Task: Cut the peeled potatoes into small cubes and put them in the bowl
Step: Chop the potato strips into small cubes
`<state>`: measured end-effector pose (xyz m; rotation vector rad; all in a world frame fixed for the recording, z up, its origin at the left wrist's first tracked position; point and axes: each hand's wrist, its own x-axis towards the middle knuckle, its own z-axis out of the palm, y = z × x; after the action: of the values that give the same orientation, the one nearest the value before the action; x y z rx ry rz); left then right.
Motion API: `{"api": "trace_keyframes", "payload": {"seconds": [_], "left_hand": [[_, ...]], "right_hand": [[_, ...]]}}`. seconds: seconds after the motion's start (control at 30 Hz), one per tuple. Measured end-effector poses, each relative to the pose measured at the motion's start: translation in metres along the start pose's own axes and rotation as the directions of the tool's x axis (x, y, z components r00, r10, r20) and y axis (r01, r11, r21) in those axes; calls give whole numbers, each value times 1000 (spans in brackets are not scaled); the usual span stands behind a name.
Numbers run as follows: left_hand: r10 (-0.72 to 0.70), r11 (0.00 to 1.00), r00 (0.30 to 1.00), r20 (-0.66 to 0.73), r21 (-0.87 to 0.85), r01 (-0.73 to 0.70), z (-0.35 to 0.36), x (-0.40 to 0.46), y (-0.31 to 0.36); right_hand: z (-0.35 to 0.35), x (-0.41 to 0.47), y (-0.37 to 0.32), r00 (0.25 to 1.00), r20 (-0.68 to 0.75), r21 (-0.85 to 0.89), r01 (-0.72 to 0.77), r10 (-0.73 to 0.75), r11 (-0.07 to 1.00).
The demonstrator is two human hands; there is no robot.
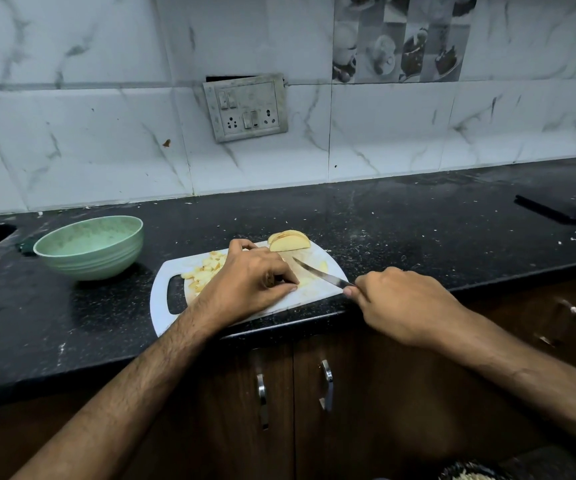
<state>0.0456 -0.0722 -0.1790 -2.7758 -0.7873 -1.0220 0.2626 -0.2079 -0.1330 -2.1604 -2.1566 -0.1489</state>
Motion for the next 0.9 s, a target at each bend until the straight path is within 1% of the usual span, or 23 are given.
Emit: {"api": "trace_keyframes", "payload": {"seconds": [0.17, 0.33, 0.5, 0.6, 0.77, 0.9], "left_hand": [[-15, 1000, 1000, 14, -22, 15, 1, 0, -1], [-18, 1000, 1000, 20, -18, 19, 0, 0, 0], [-43, 999, 999, -31, 21, 44, -1, 0, 0], [-62, 997, 996, -60, 47, 65, -2, 0, 0], [-78, 996, 995, -55, 39, 80, -1, 0, 1], [-87, 995, 995, -46, 37, 89, -1, 1, 1]], "right_hand": [[1, -11, -4, 998, 54, -12, 16, -16, 1000], [11, -3, -18, 1000, 13, -24, 21, -21, 999], [2, -3, -6, 999, 34, 38, -22, 21, 999], [-3, -12, -1, 998, 55, 50, 0, -3, 999], [1, -15, -4, 998, 58, 29, 30, -31, 999], [4, -12, -4, 995, 102, 100, 8, -18, 995]]}}
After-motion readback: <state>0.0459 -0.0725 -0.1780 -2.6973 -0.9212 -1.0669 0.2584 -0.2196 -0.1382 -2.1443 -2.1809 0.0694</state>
